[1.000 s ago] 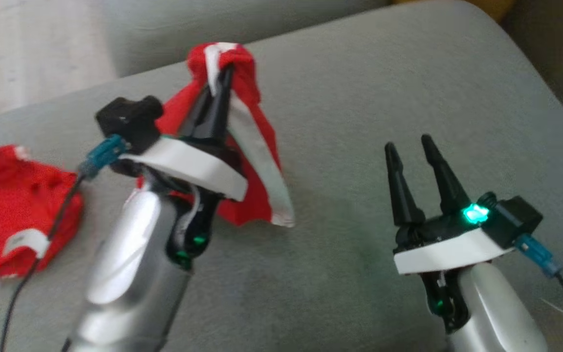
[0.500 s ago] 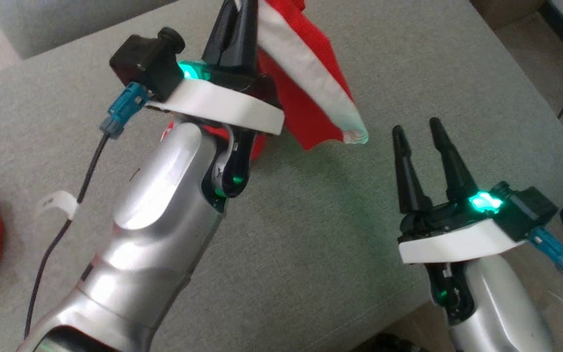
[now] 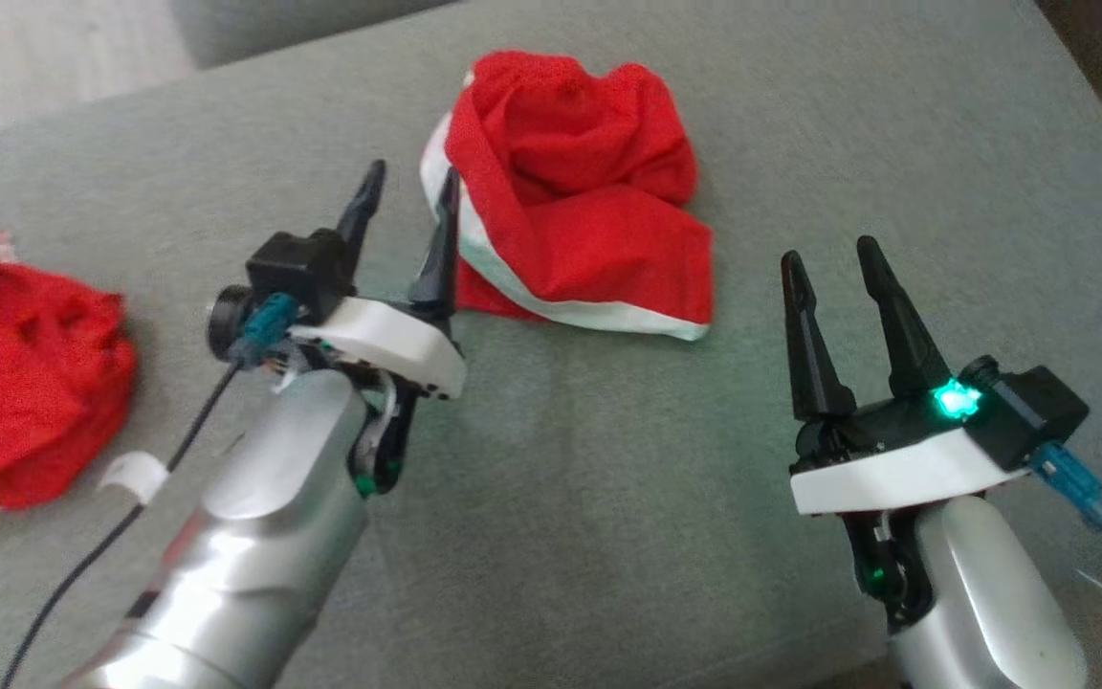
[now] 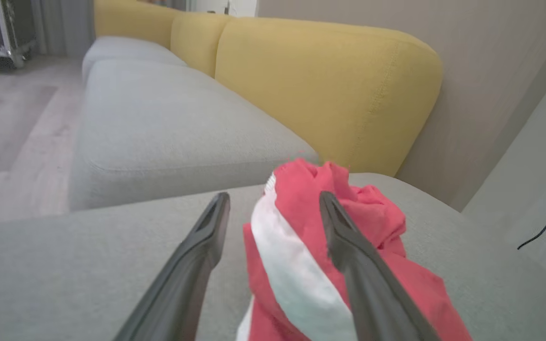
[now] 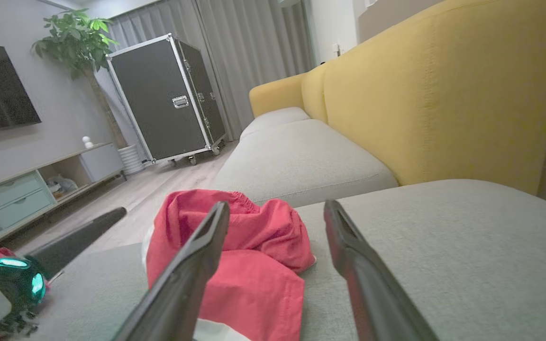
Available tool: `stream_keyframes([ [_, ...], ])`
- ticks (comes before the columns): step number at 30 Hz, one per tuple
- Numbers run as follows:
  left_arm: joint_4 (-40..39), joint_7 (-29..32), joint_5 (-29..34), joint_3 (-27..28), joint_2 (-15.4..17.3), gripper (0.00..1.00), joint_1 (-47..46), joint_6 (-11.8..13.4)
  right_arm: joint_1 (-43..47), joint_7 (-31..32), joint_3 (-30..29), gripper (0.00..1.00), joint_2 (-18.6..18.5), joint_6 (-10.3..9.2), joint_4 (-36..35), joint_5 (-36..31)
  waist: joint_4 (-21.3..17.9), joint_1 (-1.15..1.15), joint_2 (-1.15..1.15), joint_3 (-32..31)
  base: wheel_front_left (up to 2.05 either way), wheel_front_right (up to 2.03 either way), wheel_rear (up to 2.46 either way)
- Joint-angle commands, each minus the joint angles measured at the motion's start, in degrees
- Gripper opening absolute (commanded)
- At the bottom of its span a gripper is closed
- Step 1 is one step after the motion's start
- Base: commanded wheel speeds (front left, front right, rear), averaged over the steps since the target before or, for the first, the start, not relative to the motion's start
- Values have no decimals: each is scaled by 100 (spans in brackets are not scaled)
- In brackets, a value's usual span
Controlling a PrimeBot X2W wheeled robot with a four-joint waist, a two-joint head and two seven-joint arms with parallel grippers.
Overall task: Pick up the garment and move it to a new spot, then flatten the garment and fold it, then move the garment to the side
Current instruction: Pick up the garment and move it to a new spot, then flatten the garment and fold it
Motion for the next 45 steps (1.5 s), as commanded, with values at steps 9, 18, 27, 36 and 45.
stream_keyframes([
  [9,-1554,-99,899,1090,886,100,1093,202,176,-62,81,100,-16,-4,119,-275,860,0,0,-861,0,0,0],
  [18,-2708,-100,1493,1819,909,100,3081,461,544,-62,5,100,-16,-4,291,-316,1132,0,0,-1183,0,0,0],
  [27,-2940,-100,1833,2205,526,100,3445,246,539,-62,-124,100,-16,-4,370,-410,1354,0,0,-1137,0,0,0],
  [36,-2794,-100,2057,2371,318,100,3380,-31,74,51,-428,100,-16,-4,1912,-1101,1519,0,0,-969,0,0,0],
  [45,-2688,-100,2217,2494,139,100,3228,-219,-662,431,-885,100,-16,-4,3132,-1826,1713,0,0,-719,0,0,0],
])
